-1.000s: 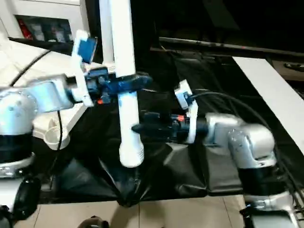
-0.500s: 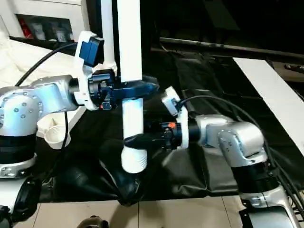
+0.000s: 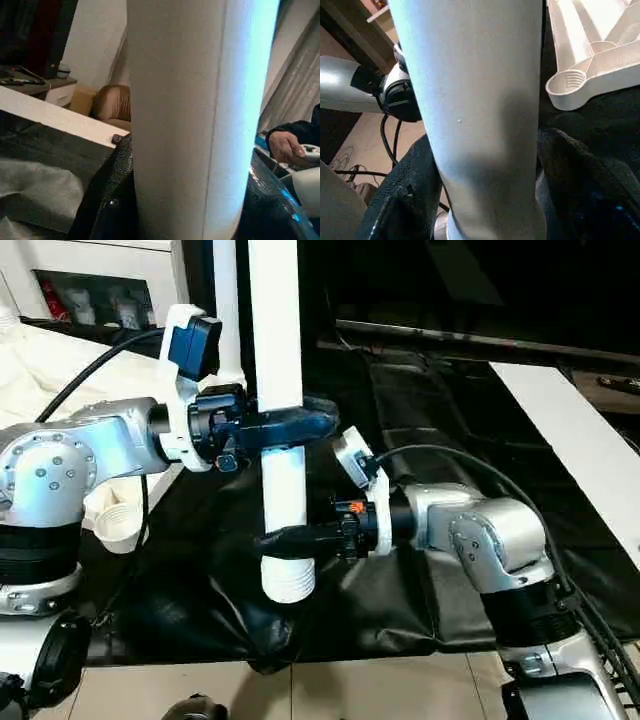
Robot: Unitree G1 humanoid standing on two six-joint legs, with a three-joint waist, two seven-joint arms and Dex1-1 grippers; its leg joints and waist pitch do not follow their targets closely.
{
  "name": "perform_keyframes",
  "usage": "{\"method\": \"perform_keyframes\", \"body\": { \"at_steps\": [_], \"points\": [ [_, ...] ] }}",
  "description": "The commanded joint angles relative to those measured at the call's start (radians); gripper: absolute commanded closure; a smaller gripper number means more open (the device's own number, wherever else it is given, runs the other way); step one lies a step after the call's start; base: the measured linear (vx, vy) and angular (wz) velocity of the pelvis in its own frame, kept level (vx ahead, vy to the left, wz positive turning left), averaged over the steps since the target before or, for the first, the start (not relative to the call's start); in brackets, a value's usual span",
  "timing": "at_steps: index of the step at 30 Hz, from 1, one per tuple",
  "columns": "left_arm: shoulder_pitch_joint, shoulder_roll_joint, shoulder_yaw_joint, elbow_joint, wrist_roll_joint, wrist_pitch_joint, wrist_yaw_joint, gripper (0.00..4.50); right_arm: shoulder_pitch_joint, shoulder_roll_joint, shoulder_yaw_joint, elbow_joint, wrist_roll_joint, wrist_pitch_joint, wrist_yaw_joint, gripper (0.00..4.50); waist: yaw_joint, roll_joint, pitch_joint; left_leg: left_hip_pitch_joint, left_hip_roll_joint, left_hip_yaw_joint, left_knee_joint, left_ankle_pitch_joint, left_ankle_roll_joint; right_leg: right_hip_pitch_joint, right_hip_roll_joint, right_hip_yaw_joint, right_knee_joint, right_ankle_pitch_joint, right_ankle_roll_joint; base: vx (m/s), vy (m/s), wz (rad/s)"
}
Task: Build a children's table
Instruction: Pick table leg
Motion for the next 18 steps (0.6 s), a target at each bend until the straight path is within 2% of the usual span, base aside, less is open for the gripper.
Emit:
{"method": "perform_keyframes", "body": {
  "at_steps": [1,2,7,9,17,18],
  "points": [
    [-0.030,-0.015,-0.014,-0.003,-0.012,-0.016,-0.009,2.68,-0.006,-0.003,0.008,0.004,-0.011,-0.010,0.004,1.55,0.004,-0.002,-0.076,0.027,0.081,-0.037,-0.071,-0.038,-0.025,0.044,-0.096,0.059,-0.061,-0.076,-0.238,0.000,0.000,0.00],
    [-0.031,-0.016,-0.014,-0.002,-0.012,-0.017,-0.008,2.68,-0.006,-0.002,0.008,0.005,-0.011,-0.011,0.006,1.82,0.004,-0.004,-0.076,0.027,0.081,-0.037,-0.071,-0.037,-0.026,0.044,-0.096,0.059,-0.060,-0.076,-0.237,0.000,0.000,0.00],
    [-0.031,-0.020,-0.015,0.001,-0.009,-0.022,-0.006,2.68,-0.010,0.001,0.007,0.011,-0.010,-0.011,0.013,2.08,0.005,-0.005,-0.076,0.028,0.081,-0.037,-0.071,-0.036,-0.023,0.045,-0.097,0.059,-0.060,-0.076,-0.235,0.000,0.000,0.00],
    [-0.027,-0.019,-0.017,-0.004,-0.012,-0.021,-0.008,2.68,-0.011,0.001,0.006,0.012,-0.010,-0.012,0.013,2.32,0.005,-0.004,-0.076,0.027,0.081,-0.037,-0.071,-0.038,-0.025,0.044,-0.097,0.059,-0.060,-0.079,-0.236,0.000,0.000,0.00],
    [-0.020,-0.010,-0.044,-0.016,0.010,-0.040,-0.015,2.68,-0.011,0.004,0.007,0.013,-0.011,-0.025,0.019,2.49,0.005,-0.003,-0.078,0.027,0.081,-0.037,-0.070,-0.031,-0.024,0.045,-0.096,0.059,-0.058,-0.059,-0.237,0.000,0.000,0.00],
    [-0.020,-0.011,-0.043,-0.015,0.009,-0.038,-0.013,2.33,-0.011,0.004,0.007,0.013,-0.011,-0.026,0.018,2.50,0.004,-0.003,-0.078,0.028,0.081,-0.037,-0.070,-0.031,-0.024,0.045,-0.096,0.058,-0.057,-0.057,-0.239,0.000,0.000,0.00]
  ]
}}
